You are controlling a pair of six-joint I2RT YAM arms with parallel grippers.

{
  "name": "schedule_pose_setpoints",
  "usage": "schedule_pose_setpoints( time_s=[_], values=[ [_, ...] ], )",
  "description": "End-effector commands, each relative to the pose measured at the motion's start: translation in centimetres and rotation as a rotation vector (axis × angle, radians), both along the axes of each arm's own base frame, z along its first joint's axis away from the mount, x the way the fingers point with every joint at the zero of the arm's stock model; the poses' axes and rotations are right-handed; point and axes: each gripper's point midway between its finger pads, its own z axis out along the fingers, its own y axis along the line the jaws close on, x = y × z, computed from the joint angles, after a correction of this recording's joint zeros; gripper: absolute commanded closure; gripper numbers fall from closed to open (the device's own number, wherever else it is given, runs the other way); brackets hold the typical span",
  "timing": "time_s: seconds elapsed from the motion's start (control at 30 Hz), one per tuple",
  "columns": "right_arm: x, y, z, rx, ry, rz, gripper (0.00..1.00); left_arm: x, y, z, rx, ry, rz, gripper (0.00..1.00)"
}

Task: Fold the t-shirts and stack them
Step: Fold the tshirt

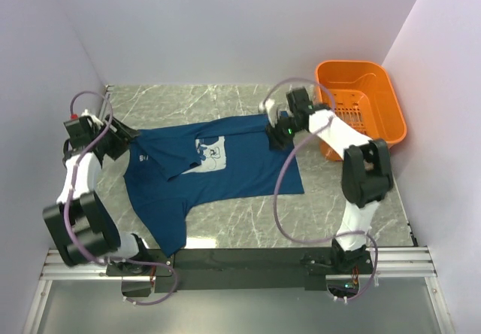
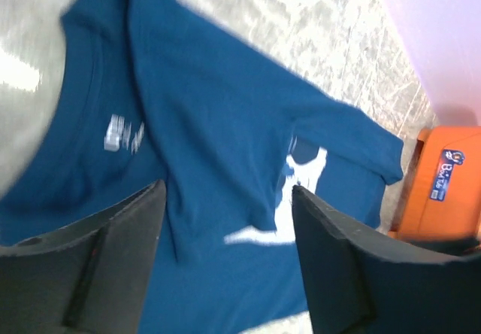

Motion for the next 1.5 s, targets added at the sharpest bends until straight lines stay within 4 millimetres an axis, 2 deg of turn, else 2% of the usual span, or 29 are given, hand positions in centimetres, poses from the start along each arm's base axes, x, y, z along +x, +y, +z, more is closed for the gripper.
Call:
schedule_pose_setpoints(
  time_s=[0.0, 0.07, 0.13, 0.17, 0.23, 0.27, 0.37, 0.5, 0.57, 0.6, 0.73, 1.0, 1.13, 1.17, 1.2, 1.23, 1.3, 1.33, 1.4, 1.43, 1.47],
  values=[
    [-8.1, 0.4, 2.6, 0.032, -0.094, 0.36, 0.53, -2.6, -0.4, 0.8, -0.019, 0.021, 0.08, 0.26],
    [-10.7, -0.2, 2.0, 0.027, -0.121, 0.417, 0.53, -4.8, -1.1, 0.2, -0.061, 0.086, 0.131, 0.25],
    [-11.5, -0.3, 1.6, 0.016, -0.142, 0.422, 0.52, -6.0, -1.6, -0.2, -0.088, 0.117, 0.156, 0.24],
    [-12.9, -0.2, 0.8, 0.003, -0.133, 0.448, 0.52, -6.9, -2.1, -0.1, -0.111, 0.123, 0.172, 0.23],
    [-12.8, -0.5, -0.1, -0.062, -0.175, 0.444, 0.52, -7.7, -2.4, -0.1, -0.138, 0.134, 0.203, 0.22],
    [-13.9, -0.7, -1.0, -0.08, -0.177, 0.46, 0.52, -8.7, -2.8, -0.4, -0.167, 0.16, 0.223, 0.2],
    [-14.1, -1.1, -2.2, -0.122, -0.212, 0.447, 0.52, -10.5, -3.0, -1.5, -0.204, 0.252, 0.3, 0.17],
    [-13.2, -1.2, -2.6, -0.131, -0.244, 0.383, 0.52, -15.3, -3.5, -4.7, -0.253, 0.503, 0.46, 0.16],
    [-13.2, -1.2, -2.9, -0.124, -0.239, 0.354, 0.52, -16.9, -2.7, -5.4, -0.21, 0.577, 0.557, 0.18],
    [-12.8, -1.2, -2.8, -0.123, -0.255, 0.339, 0.51, -18.3, -2.9, -5.9, -0.199, 0.642, 0.579, 0.18],
    [-12.3, -1.3, -2.9, -0.117, -0.262, 0.286, 0.51, -20.3, -3.6, -7.3, -0.163, 0.752, 0.606, 0.21],
    [-11.4, -1.9, -2.5, -0.096, -0.256, 0.228, 0.51, -21.5, -5.1, -9.7, -0.124, 0.895, 0.552, 0.29],
    [-11.5, -1.9, -2.4, -0.081, -0.249, 0.231, 0.52, -21.5, -6.7, -10.5, -0.137, 0.931, 0.478, 0.35],
    [-12.2, -1.1, -2.1, -0.036, -0.232, 0.274, 0.51, -21.3, -7.0, -10.4, -0.136, 0.933, 0.457, 0.35],
    [-13.8, -1.0, -2.3, -0.016, -0.178, 0.323, 0.52, -21.1, -7.4, -10.4, -0.126, 0.927, 0.426, 0.35],
    [-14.8, -0.2, -1.5, 0.027, -0.191, 0.401, 0.52, -20.5, -7.8, -10.0, -0.114, 0.895, 0.347, 0.36],
    [-18.3, 2.2, -0.3, 0.162, -0.146, 0.548, 0.51, -18.7, -8.4, -8.8, -0.12, 0.804, 0.245, 0.34],
    [-19.3, 3.2, 0.2, 0.182, -0.156, 0.608, 0.51, -17.3, -8.5, -7.5, -0.082, 0.718, 0.135, 0.33],
    [-21.0, 5.3, 0.7, 0.178, -0.178, 0.699, 0.5, -15.6, -9.0, -4.8, -0.088, 0.574, 0.063, 0.27],
    [-23.0, 7.5, 0.9, 0.18, -0.178, 0.774, 0.5, -13.9, -9.1, -2.1, -0.061, 0.413, 0.015, 0.26],
    [-23.4, 9.2, 1.3, 0.18, -0.225, 0.808, 0.5, -13.2, -9.4, -0.5, -0.059, 0.33, -0.014, 0.2]
  ],
)
